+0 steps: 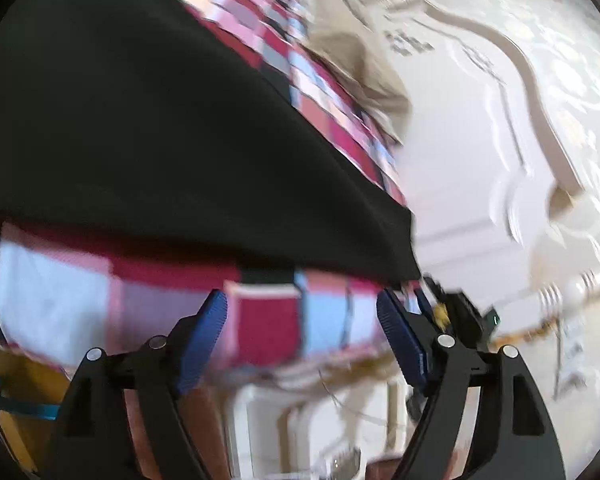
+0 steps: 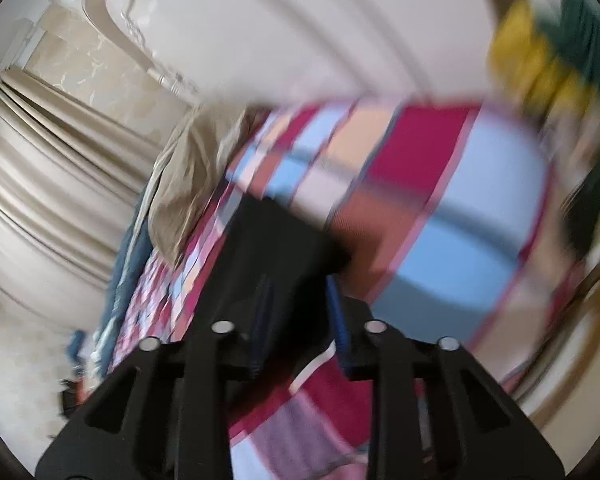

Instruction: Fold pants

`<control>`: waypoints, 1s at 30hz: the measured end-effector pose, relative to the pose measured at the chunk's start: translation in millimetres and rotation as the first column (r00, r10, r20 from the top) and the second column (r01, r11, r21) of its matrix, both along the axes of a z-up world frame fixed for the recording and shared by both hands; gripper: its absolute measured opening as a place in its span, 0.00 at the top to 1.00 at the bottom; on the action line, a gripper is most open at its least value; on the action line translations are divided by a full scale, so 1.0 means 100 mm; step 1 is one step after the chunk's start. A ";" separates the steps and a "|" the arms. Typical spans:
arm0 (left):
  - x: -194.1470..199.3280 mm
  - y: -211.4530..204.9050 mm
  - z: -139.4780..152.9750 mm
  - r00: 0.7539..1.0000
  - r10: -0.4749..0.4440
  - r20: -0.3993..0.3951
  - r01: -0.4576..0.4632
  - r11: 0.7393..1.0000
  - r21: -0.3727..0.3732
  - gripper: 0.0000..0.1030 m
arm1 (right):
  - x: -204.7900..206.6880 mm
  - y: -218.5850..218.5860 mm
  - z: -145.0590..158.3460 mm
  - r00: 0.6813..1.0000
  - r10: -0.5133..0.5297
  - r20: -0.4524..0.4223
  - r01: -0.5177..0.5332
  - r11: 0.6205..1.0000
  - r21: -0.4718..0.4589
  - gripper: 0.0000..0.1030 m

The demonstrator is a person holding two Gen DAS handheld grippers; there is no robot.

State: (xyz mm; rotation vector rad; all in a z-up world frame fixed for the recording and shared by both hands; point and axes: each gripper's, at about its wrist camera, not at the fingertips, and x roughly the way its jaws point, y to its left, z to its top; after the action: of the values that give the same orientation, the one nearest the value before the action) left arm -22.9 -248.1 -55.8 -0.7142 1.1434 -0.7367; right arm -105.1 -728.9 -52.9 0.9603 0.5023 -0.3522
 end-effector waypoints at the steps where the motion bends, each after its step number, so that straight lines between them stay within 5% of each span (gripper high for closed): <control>1: -0.02 0.00 0.05 1.000 -0.026 0.009 0.026 1.000 0.003 0.24 | 0.02 -0.07 0.10 1.000 0.006 0.002 -0.006 1.000 -0.026 0.64; 8: 0.30 0.56 0.42 0.988 0.010 0.153 -0.011 1.000 0.003 0.17 | 1.00 -0.29 0.44 0.956 0.269 -0.117 -0.286 0.943 -0.172 0.42; 12: 0.65 1.24 0.41 0.966 0.111 0.234 -0.147 0.979 0.143 0.17 | 1.63 -0.27 0.34 0.887 0.371 -0.275 -0.433 0.875 -0.216 0.41; 13: 0.72 1.43 0.39 0.956 0.144 0.255 -0.190 0.967 0.167 0.17 | 1.69 -0.26 0.30 0.875 0.386 -0.293 -0.452 0.868 -0.206 0.45; 14: 0.77 1.58 0.37 0.948 0.166 0.272 -0.224 0.954 0.197 0.17 | 1.81 -0.24 0.20 0.847 0.415 -0.333 -0.488 0.855 -0.177 0.65; 16: 0.89 1.92 0.33 0.929 0.222 0.296 -0.305 0.911 0.276 0.17 | 1.91 -0.13 0.10 0.801 0.418 -0.429 -0.532 0.825 -0.190 0.88; 18: 0.97 2.23 0.31 0.909 0.278 0.310 -0.367 0.887 0.281 0.17 | 1.91 -0.07 0.13 0.788 0.409 -0.461 -0.553 0.798 -0.237 0.92; 22: 1.05 2.77 0.26 0.853 0.411 0.323 -0.499 0.824 0.269 0.17 | 1.79 -0.28 0.26 0.864 0.302 -0.403 -0.437 0.848 -0.302 0.93; 24: 1.10 2.96 0.21 0.831 0.447 0.331 -0.537 0.802 0.264 0.17 | 1.84 -0.32 0.12 0.853 0.294 -0.432 -0.437 0.855 -0.281 0.93; 27: 1.17 3.12 0.14 0.846 0.439 0.305 -0.516 0.818 0.255 0.17 | 1.82 -0.32 0.09 0.868 0.292 -0.401 -0.418 0.866 -0.274 0.85; 30: 1.18 3.13 0.11 0.865 0.401 0.303 -0.479 0.840 0.256 0.15 | 1.66 -0.44 0.09 0.896 0.306 -0.322 -0.370 0.916 -0.158 0.48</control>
State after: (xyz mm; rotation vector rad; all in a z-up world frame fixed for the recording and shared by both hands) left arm 95.1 65.2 -44.4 -0.5629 0.8055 -0.2190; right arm 61.3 -773.4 -43.5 0.5941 0.8715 -0.2240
